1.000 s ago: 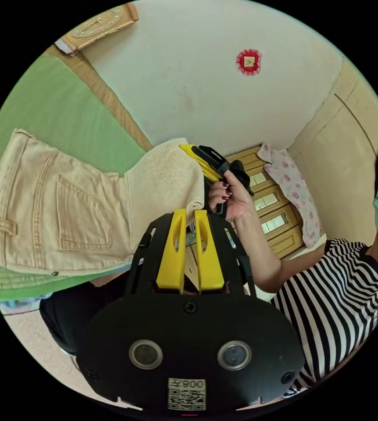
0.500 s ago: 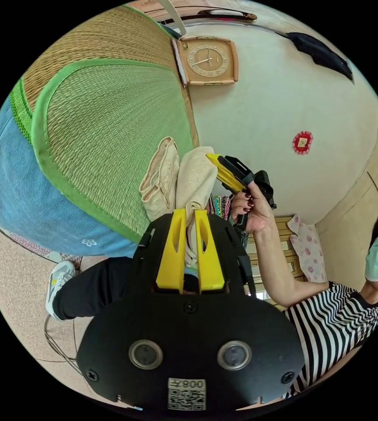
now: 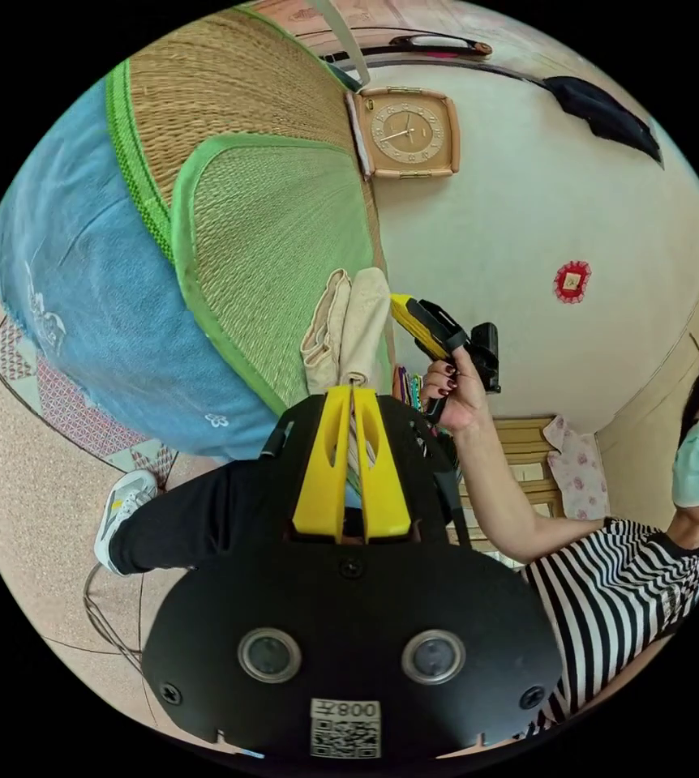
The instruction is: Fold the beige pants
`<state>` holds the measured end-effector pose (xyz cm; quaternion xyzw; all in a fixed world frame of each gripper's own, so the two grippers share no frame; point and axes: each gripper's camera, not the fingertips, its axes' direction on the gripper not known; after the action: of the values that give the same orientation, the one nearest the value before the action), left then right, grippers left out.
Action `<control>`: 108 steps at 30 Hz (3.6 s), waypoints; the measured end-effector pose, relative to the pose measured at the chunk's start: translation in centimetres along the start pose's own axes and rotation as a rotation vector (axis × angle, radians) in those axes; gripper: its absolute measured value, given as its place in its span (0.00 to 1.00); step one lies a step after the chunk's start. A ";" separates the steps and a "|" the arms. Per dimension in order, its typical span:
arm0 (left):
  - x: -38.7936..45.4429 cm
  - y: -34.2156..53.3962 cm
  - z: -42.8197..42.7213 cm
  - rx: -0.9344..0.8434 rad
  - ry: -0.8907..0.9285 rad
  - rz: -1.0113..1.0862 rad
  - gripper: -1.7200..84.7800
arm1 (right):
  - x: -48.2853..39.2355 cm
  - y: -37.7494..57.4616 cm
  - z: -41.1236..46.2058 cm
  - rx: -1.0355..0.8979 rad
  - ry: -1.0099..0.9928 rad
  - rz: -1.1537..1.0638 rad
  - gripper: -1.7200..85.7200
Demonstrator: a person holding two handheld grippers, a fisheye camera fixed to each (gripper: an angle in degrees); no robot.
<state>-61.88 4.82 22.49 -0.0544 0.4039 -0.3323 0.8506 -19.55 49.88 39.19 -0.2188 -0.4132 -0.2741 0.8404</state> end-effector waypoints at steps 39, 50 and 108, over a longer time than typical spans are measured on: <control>9.3 2.6 9.4 -0.206 -0.490 0.319 0.02 | 5.8 -5.7 5.2 -0.159 -0.031 -0.081 0.02; 10.4 4.3 10.4 -0.204 -0.498 0.332 0.02 | 9.3 3.1 -0.6 -0.073 -0.197 -0.176 0.02; 8.6 13.4 29.7 -0.693 -0.304 0.361 0.11 | 36.0 26.8 0.1 0.062 -0.499 0.325 0.09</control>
<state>-29.51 4.67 31.87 -0.3144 0.3647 -0.0106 0.8764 15.84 60.08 64.78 -0.3166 -0.5749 -0.0610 0.7520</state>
